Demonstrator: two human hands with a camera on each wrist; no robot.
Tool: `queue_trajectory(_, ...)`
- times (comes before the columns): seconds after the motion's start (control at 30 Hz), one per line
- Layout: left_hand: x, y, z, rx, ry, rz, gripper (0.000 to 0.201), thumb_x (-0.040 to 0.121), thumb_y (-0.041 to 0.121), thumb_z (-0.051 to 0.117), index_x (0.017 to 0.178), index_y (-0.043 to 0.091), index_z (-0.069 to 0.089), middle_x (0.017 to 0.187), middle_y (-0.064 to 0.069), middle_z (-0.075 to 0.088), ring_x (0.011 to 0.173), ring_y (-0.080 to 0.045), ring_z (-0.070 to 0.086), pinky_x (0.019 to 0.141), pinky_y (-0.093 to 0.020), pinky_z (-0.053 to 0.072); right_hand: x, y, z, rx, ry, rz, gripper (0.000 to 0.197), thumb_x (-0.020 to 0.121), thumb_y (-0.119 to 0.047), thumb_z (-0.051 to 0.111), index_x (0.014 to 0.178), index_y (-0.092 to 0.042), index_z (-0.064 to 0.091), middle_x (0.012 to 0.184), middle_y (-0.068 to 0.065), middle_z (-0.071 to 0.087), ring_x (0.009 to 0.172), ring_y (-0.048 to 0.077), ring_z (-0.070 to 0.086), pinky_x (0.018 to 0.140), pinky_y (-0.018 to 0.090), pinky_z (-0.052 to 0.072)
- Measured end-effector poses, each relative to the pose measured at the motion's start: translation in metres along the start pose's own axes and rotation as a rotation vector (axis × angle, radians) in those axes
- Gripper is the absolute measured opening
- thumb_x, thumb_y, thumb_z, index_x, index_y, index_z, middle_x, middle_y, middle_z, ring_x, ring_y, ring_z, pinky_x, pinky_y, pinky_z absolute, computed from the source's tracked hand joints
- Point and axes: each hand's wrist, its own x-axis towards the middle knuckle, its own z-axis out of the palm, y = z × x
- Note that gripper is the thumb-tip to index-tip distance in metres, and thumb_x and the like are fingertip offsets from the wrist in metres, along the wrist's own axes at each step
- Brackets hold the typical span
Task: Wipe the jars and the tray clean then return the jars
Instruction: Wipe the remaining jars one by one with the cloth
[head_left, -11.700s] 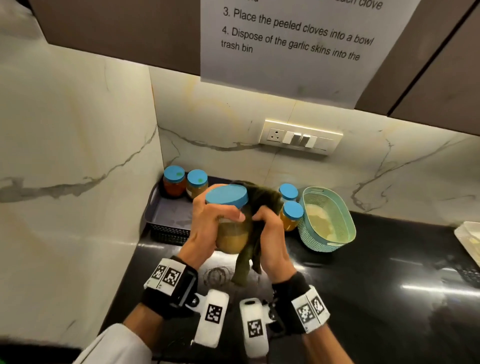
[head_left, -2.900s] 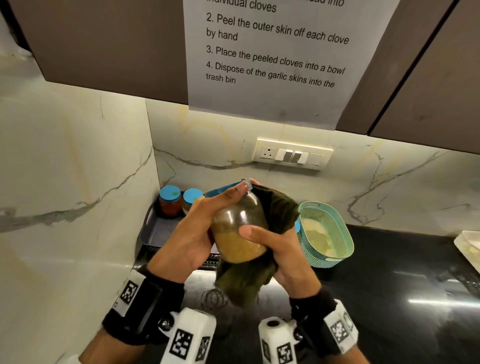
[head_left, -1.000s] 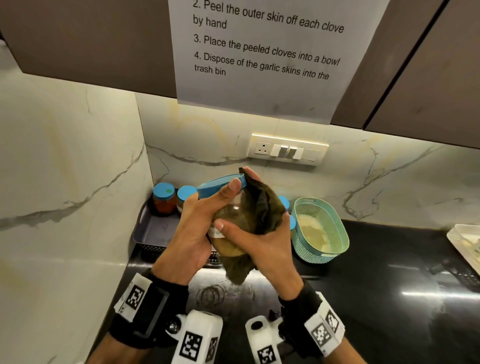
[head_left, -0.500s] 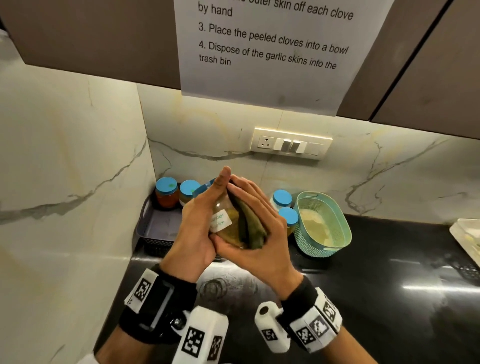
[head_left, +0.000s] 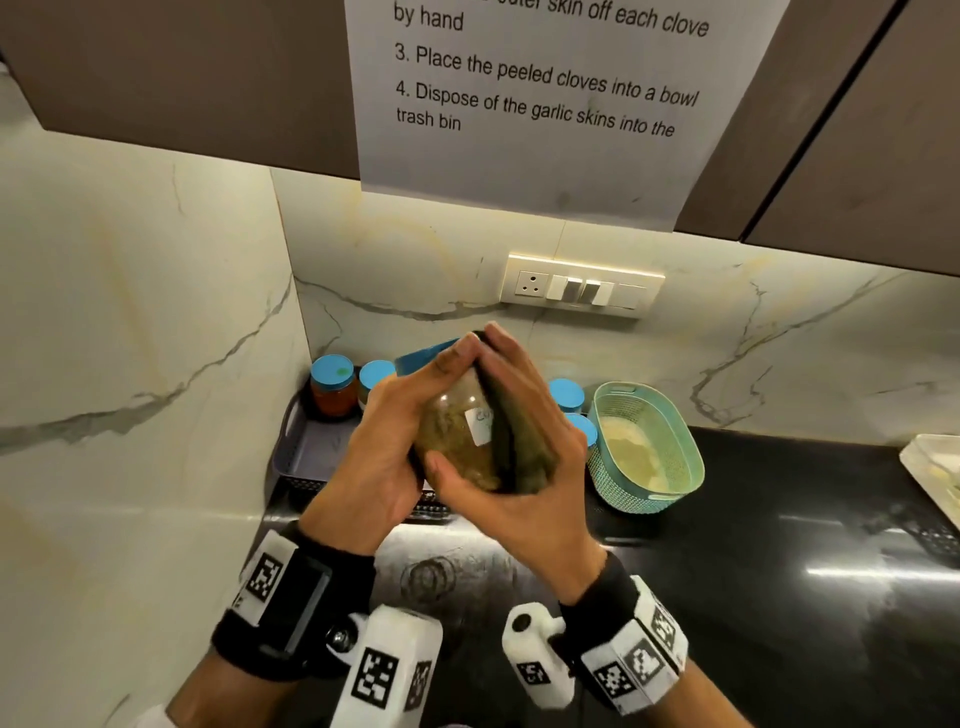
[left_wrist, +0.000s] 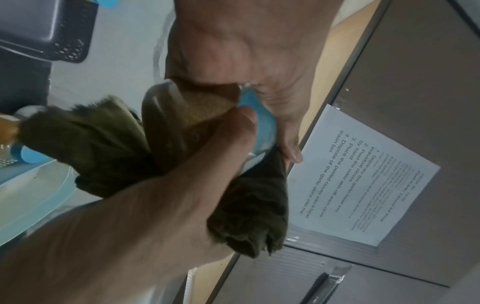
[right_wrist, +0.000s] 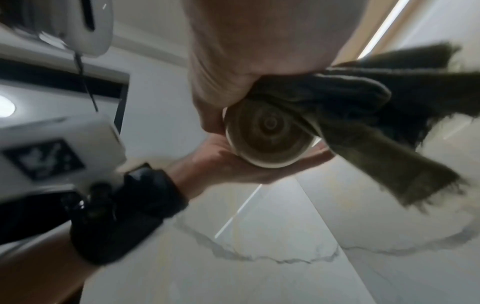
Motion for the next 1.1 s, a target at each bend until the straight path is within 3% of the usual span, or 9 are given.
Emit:
queue_trajectory(0.07,0.002,-0.001,0.001,0.006,0.015,0.024,0.047,0.049,0.052,0.096,0.082,0.022,0.084,0.091,-0.004,0.079,0.089,-0.02,0.076,0.076,-0.036,0.062,0.0,0.006,0.001,-0.094,0.011,-0.123,0.072,0.077,-0.001,0.087,0.141,0.001,0.055,0.152,0.017,0.053,0.148,0.037,0.046,0.118,0.058,0.042)
queue_trajectory(0.17,0.007,-0.001,0.005,0.037,0.085,0.078,0.086,0.038,0.055,0.1,0.108,0.009,0.077,0.1,-0.01,0.079,0.093,-0.024,0.077,0.075,-0.033,0.062,0.011,0.007,-0.003,0.096,0.004,0.05,0.071,0.081,0.002,0.085,0.144,-0.002,0.054,0.15,0.012,0.058,0.145,0.029,0.052,0.117,0.048,0.045)
queue_trajectory(0.27,0.011,0.003,0.006,0.05,0.129,0.099,0.068,0.05,0.043,0.098,0.103,0.008,0.075,0.091,-0.007,0.079,0.084,-0.021,0.076,0.068,-0.028,0.06,0.017,-0.003,0.004,0.185,0.037,0.293,0.068,0.078,0.006,0.085,0.138,-0.017,0.062,0.133,0.0,0.072,0.13,0.016,0.065,0.111,0.042,0.053)
queue_trajectory(0.47,0.013,0.002,0.001,-0.006,0.139,0.061,0.09,0.048,0.053,0.1,0.12,0.005,0.073,0.12,-0.017,0.074,0.112,-0.033,0.072,0.094,-0.045,0.058,0.007,0.013,0.012,-0.177,0.002,-0.107,0.074,0.078,0.0,0.088,0.143,0.004,0.054,0.152,0.019,0.054,0.148,0.032,0.047,0.118,0.058,0.042)
queue_trajectory(0.63,0.017,0.005,0.006,-0.061,0.228,0.128,0.076,0.056,0.042,0.094,0.116,0.0,0.072,0.104,-0.015,0.075,0.099,-0.031,0.074,0.078,-0.039,0.062,0.017,0.004,0.016,0.2,0.068,0.213,0.08,0.075,0.016,0.085,0.146,0.004,0.051,0.147,0.014,0.061,0.14,0.023,0.057,0.117,0.044,0.046)
queue_trajectory(0.83,0.018,0.007,-0.007,-0.09,0.154,0.023,0.085,0.064,0.061,0.091,0.125,0.008,0.065,0.11,-0.011,0.07,0.1,-0.03,0.069,0.09,-0.044,0.057,-0.015,0.022,0.023,-0.379,0.006,-0.246,0.04,0.091,-0.017,0.072,0.13,-0.009,0.07,0.145,0.012,0.063,0.149,0.035,0.045,0.119,0.068,0.031)
queue_trajectory(0.93,0.016,0.005,-0.007,-0.053,0.129,0.011,0.061,0.075,0.063,0.08,0.116,0.019,0.068,0.104,0.0,0.074,0.092,-0.016,0.073,0.08,-0.034,0.062,-0.021,0.028,0.02,-0.453,-0.042,-0.353,0.03,0.102,-0.023,0.057,0.125,-0.015,0.075,0.138,0.003,0.069,0.147,0.035,0.046,0.117,0.075,0.024)
queue_trajectory(1.03,0.018,0.003,-0.003,-0.08,0.232,0.073,0.104,0.049,0.055,0.099,0.13,0.001,0.063,0.127,-0.023,0.069,0.115,-0.04,0.07,0.101,-0.052,0.056,-0.009,0.026,0.018,-0.239,0.027,-0.238,0.041,0.091,-0.008,0.059,0.131,-0.009,0.067,0.141,0.001,0.066,0.15,0.034,0.043,0.119,0.073,0.024)
queue_trajectory(1.1,0.017,0.003,0.0,-0.058,0.271,0.143,0.117,0.036,0.056,0.102,0.131,0.0,0.062,0.128,-0.024,0.069,0.117,-0.041,0.069,0.103,-0.054,0.054,0.003,0.019,0.019,-0.018,0.062,-0.072,0.049,0.087,-0.002,0.057,0.135,-0.01,0.065,0.145,-0.008,0.063,0.152,0.029,0.04,0.12,0.066,0.032)
